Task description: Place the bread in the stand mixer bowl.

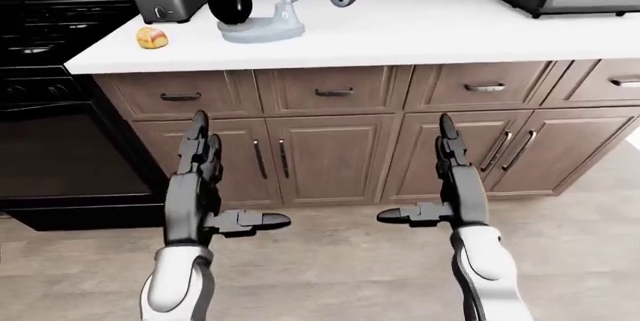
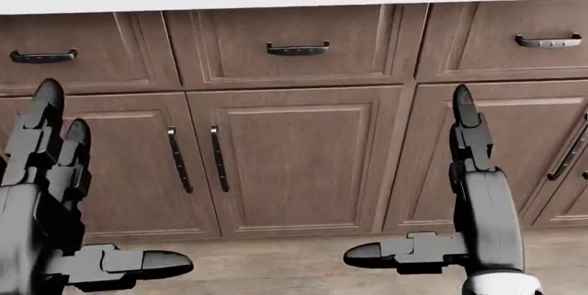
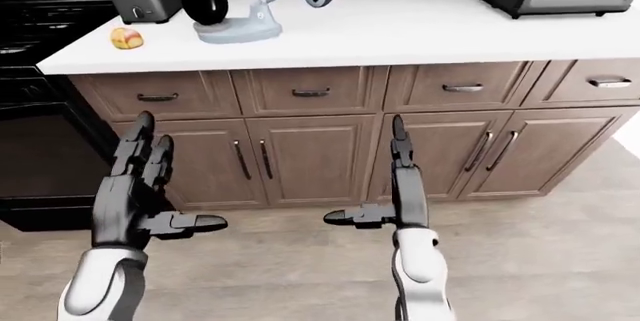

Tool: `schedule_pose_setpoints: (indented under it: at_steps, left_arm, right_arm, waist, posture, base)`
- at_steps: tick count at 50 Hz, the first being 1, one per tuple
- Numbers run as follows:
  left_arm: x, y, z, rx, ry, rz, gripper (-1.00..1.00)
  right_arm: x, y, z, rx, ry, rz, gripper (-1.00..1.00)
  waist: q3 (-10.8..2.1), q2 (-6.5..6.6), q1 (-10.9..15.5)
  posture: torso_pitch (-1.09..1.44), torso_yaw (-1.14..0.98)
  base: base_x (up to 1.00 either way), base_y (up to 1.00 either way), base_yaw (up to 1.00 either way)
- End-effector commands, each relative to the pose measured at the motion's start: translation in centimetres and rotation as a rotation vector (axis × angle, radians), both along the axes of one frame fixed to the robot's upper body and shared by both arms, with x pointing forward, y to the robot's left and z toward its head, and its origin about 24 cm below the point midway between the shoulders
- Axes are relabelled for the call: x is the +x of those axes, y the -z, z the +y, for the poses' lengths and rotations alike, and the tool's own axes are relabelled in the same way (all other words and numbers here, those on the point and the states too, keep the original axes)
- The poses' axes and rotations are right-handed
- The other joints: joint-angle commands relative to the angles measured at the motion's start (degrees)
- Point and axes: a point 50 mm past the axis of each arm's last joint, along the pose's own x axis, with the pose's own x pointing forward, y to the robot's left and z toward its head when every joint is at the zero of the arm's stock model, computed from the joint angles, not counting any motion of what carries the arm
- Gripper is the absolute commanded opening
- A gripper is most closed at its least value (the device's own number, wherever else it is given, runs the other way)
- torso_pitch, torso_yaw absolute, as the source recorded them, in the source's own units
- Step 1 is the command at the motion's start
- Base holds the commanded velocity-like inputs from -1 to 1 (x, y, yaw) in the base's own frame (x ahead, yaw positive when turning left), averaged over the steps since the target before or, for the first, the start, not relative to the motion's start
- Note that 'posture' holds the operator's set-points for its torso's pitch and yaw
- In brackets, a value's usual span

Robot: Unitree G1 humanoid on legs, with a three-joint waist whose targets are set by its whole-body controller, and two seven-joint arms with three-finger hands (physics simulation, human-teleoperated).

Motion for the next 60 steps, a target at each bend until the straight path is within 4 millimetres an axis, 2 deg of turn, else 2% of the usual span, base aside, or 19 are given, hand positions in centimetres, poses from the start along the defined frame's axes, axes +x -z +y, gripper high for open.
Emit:
schedule_pose_setpoints:
  at_steps: [1, 5, 11, 14, 16, 17, 20, 25, 27, 29, 30, 39, 42, 43, 46, 51, 55, 56, 60]
  left_arm:
    - [-0.24, -1.11, 0.23, 0.012, -0.014, -0.059, 1.00]
    - [-0.33, -1.33, 0.29, 0.014, -0.016, -0.065, 1.00]
    - [-0.43, -1.42, 0.26, 0.019, -0.016, -0.067, 1.00]
    - [-0.43, -1.36, 0.24, 0.020, -0.016, -0.067, 1.00]
    - [-0.45, -1.41, 0.23, 0.021, -0.016, -0.068, 1.00]
    - [-0.44, -1.37, 0.25, 0.022, -0.017, -0.068, 1.00]
    - [-0.49, -1.42, 0.23, 0.020, -0.017, -0.070, 1.00]
    - [-0.57, -1.50, 0.29, 0.021, -0.020, -0.074, 1.00]
    - [-0.62, -1.57, 0.24, 0.020, -0.018, -0.076, 1.00]
    - [-0.57, -1.48, 0.26, 0.021, -0.019, -0.075, 1.00]
    - [-0.61, -1.53, 0.24, 0.019, -0.018, -0.075, 1.00]
    - [-0.62, -1.58, 0.17, 0.021, -0.017, -0.075, 1.00]
    - [-0.67, -1.64, 0.15, 0.018, -0.015, -0.076, 1.00]
    - [-0.68, -1.65, 0.15, 0.018, -0.015, -0.077, 1.00]
    - [-0.66, -1.61, 0.18, 0.022, -0.017, -0.078, 1.00]
    - [-0.65, -1.57, 0.21, 0.021, -0.018, -0.077, 1.00]
    - [-0.68, -1.54, 0.21, 0.022, -0.019, -0.077, 1.00]
    - [-0.68, -1.52, 0.21, 0.023, -0.019, -0.077, 1.00]
    - [-0.74, -1.56, 0.22, 0.023, -0.020, -0.078, 1.00]
  right_arm:
    - [-0.05, -1.56, 0.52, -0.011, -0.021, -0.074, 1.00]
    - [-0.18, -1.75, 0.55, -0.014, -0.020, -0.076, 1.00]
    - [-0.22, -1.80, 0.59, -0.014, -0.018, -0.077, 1.00]
    - [-0.17, -1.72, 0.53, -0.014, -0.016, -0.076, 1.00]
    - [-0.18, -1.69, 0.48, -0.014, -0.015, -0.076, 1.00]
    - [-0.17, -1.67, 0.48, -0.013, -0.015, -0.076, 1.00]
    - [-0.14, -1.58, 0.47, -0.013, -0.015, -0.075, 1.00]
    - [-0.14, -1.50, 0.45, -0.015, -0.014, -0.071, 1.00]
    - [-0.12, -1.47, 0.47, -0.016, -0.014, -0.070, 1.00]
    - [-0.10, -1.49, 0.50, -0.017, -0.015, -0.070, 1.00]
    - [-0.08, -1.50, 0.53, -0.016, -0.016, -0.069, 1.00]
    - [-0.10, -1.51, 0.59, -0.018, -0.015, -0.066, 1.00]
    - [-0.05, -1.40, 0.55, -0.017, -0.014, -0.061, 1.00]
    - [-0.06, -1.42, 0.54, -0.016, -0.014, -0.061, 1.00]
    - [-0.04, -1.35, 0.48, -0.015, -0.012, -0.058, 1.00]
    - [-0.03, -1.30, 0.50, -0.015, -0.012, -0.056, 1.00]
    - [0.02, -1.28, 0.55, -0.015, -0.014, -0.056, 1.00]
    - [0.01, -1.28, 0.52, -0.014, -0.013, -0.057, 1.00]
    - [-0.03, -1.30, 0.51, -0.015, -0.011, -0.056, 1.00]
  waist:
    - [-0.52, 0.18, 0.0]
    - [-0.65, 0.15, 0.5]
    - [-0.20, -2.28, 0.5]
    - [-0.25, -4.24, 0.6]
    - [-1.00, -7.02, 0.5]
    - [-0.34, -4.12, -0.2]
    - [-0.73, -5.47, -0.2]
    - [0.24, -2.95, 0.0]
    - [0.21, -0.86, -0.2]
    - [-1.15, 3.49, 0.0]
    - [-0.70, 1.28, 0.5]
    - [-0.01, -3.47, 0.3]
    - [-1.06, -7.81, 0.1]
    - [-0.20, -4.86, -0.7]
    - [-0.75, -5.62, -0.2]
    - [0.22, -2.68, 0.0]
    - [-0.56, 3.49, 0.1]
    - [-0.09, 0.71, 0.4]
    - [-0.50, -0.24, 0.3]
  posture:
    - [0.00, 0.00]
    - [0.00, 0.00]
    - [0.00, 0.00]
    - [0.00, 0.00]
    - [0.00, 0.00]
    - [0.00, 0.00]
    - [0.00, 0.00]
    - [0.00, 0.00]
    - [0.00, 0.00]
    - [0.00, 0.00]
    - [0.00, 0.00]
    - [0.00, 0.00]
    - [0.00, 0.00]
    - [0.00, 0.00]
    - [0.00, 0.00]
    - [0.00, 0.00]
    - [0.00, 0.00]
    - [0.00, 0.00]
    - [0.00, 0.00]
  base:
    - [0.00, 0.20, 0.00]
    - [0.00, 0.19, 0.00]
    - [0.00, 0.19, 0.00]
    - [0.00, 0.20, 0.00]
    - [0.00, 0.19, 0.00]
    - [0.00, 0.19, 0.00]
    - [0.00, 0.20, 0.00]
    - [0.00, 0.19, 0.00]
    - [0.00, 0.20, 0.00]
    - [0.00, 0.20, 0.00]
    - [0.00, 0.20, 0.00]
    - [0.00, 0.19, 0.00]
    - [0.00, 0.20, 0.00]
    - [0.00, 0.20, 0.00]
    - [0.00, 0.19, 0.00]
    - [0.00, 0.20, 0.00]
    - [0.00, 0.20, 0.00]
    - [0.00, 0.20, 0.00]
    - [0.00, 0.19, 0.00]
